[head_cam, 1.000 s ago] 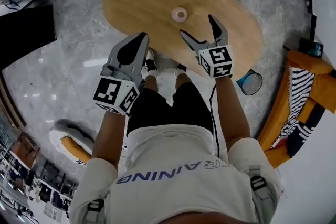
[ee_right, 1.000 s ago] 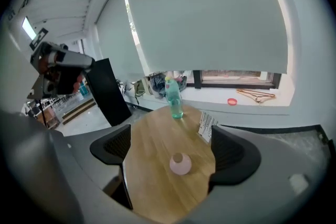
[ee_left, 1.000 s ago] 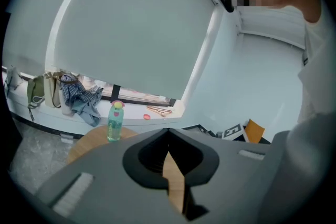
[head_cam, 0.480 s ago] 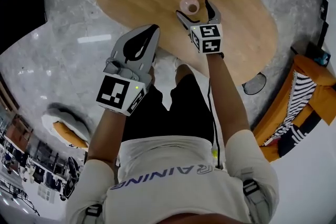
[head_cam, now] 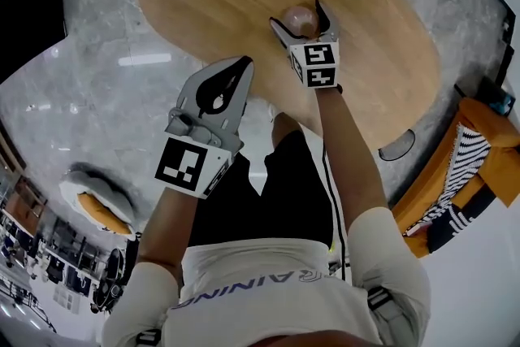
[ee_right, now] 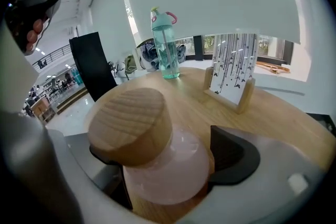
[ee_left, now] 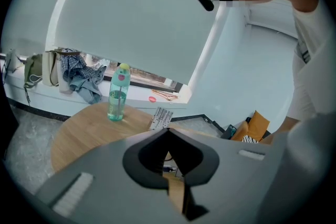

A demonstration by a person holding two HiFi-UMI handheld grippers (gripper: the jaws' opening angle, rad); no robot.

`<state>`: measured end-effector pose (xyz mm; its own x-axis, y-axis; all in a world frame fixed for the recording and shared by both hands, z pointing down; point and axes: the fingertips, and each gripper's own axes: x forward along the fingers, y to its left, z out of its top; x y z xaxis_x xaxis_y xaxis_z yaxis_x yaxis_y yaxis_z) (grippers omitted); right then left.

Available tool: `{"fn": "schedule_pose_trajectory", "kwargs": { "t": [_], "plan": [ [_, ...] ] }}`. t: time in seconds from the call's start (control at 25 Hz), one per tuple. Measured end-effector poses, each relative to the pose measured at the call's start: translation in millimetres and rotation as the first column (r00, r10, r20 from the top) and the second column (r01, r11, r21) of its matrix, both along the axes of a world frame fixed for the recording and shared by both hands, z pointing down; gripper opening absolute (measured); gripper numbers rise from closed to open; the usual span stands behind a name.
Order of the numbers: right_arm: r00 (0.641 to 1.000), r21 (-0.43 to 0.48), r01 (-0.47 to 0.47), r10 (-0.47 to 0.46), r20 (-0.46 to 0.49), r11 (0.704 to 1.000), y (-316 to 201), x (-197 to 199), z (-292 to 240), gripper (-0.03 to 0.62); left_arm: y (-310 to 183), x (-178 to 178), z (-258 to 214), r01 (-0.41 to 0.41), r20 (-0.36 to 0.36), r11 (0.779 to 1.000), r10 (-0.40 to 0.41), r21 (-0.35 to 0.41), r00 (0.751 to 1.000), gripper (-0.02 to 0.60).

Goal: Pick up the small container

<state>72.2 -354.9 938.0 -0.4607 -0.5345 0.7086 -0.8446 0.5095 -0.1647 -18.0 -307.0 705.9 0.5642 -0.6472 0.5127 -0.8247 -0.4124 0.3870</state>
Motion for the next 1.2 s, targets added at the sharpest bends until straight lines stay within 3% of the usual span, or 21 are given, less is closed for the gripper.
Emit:
{"fn": "schedule_pose_trajectory", "kwargs": {
  "t": [0.4,0.8,1.2],
  "plan": [
    [0.994,0.055,0.039,-0.033,-0.107,0.998,-1,-6,11,0.437,-5,-8,9,0.03,0.002,1.0,-0.03,-0.002,1.0,0.0],
    [0.99,0.019,0.058,-0.055,-0.128,0.998,0,-4,9,0.43,0,-7,2,0.018,0.004,1.0,-0.018,-0.008,1.0,0.0],
    [0.998,0.069,-0.039,0.042,-0.041,0.997,28,34,-108,0.43,0,5,-63,0.019,-0.033,0.996,-0.016,0.092,0.999,0.0]
  ]
}}
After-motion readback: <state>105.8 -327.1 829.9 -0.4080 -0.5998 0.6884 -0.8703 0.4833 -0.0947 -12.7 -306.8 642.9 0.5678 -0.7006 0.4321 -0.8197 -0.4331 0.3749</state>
